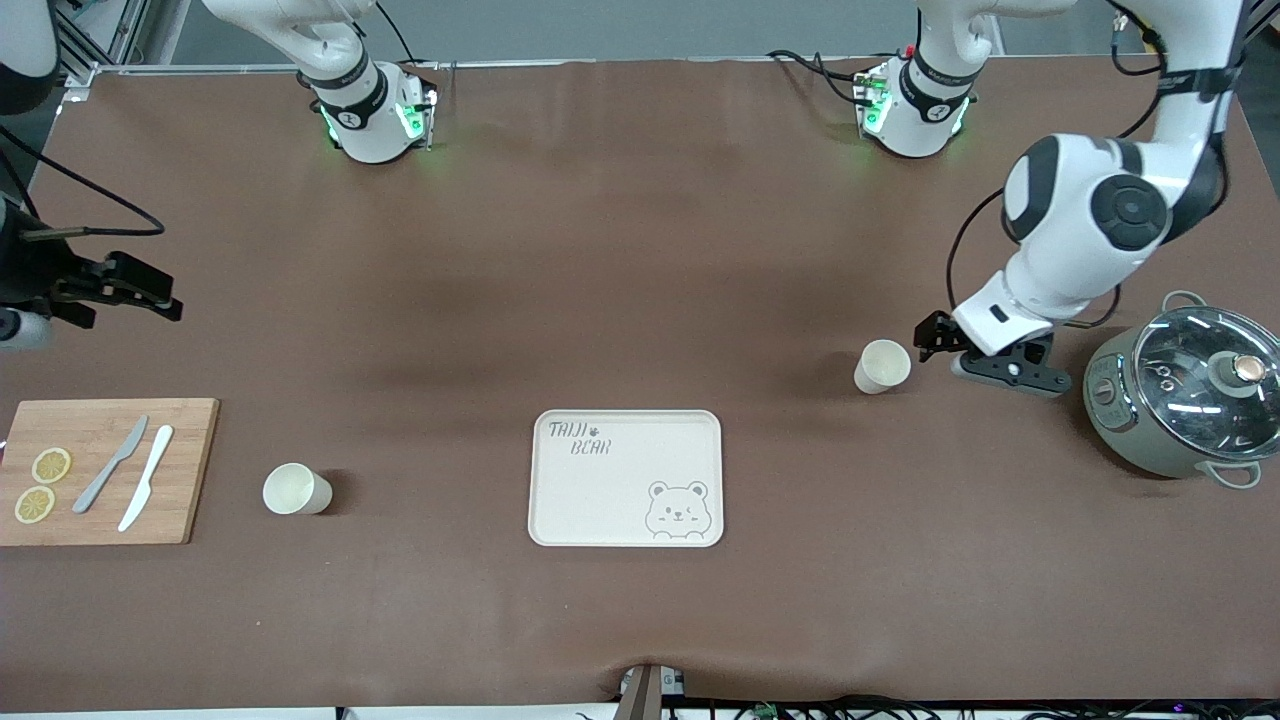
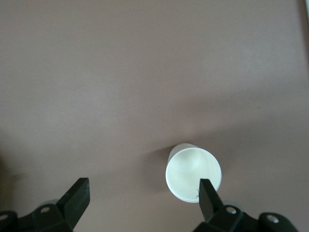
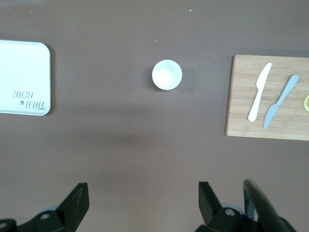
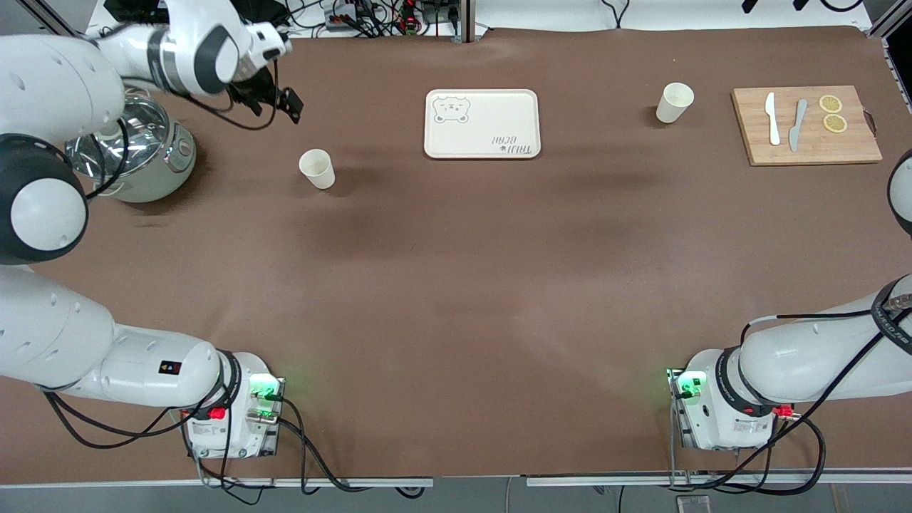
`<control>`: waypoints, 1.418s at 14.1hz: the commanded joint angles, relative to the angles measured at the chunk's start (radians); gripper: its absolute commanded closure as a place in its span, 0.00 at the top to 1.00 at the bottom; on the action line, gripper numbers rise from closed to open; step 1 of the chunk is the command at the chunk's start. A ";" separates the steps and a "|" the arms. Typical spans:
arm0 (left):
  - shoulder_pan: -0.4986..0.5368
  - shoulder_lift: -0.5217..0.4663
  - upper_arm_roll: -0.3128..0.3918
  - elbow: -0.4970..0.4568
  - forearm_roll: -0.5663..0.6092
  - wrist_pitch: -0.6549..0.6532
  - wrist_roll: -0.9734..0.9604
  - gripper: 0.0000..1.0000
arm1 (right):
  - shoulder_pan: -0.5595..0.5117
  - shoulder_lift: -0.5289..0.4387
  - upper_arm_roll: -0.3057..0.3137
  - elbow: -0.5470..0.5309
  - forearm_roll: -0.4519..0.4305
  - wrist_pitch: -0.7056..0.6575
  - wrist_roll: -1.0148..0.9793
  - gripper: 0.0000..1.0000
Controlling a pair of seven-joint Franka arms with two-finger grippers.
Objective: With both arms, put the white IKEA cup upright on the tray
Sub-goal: 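Reach the left gripper to one white cup while the right gripper reaches the other, then close the left gripper on its cup while the right gripper grasps its cup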
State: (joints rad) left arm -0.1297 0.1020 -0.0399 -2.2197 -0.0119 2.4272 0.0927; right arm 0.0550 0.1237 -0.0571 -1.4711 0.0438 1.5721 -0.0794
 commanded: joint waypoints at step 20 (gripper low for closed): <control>-0.028 0.166 -0.034 -0.178 -0.008 0.412 -0.047 0.00 | 0.042 0.519 0.003 -0.144 0.001 0.696 0.038 1.00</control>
State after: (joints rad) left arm -0.1417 0.2762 -0.0645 -2.3674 -0.0119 2.7914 0.0726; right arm 0.0981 0.6105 -0.0553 -1.6206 0.0445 2.2173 -0.0553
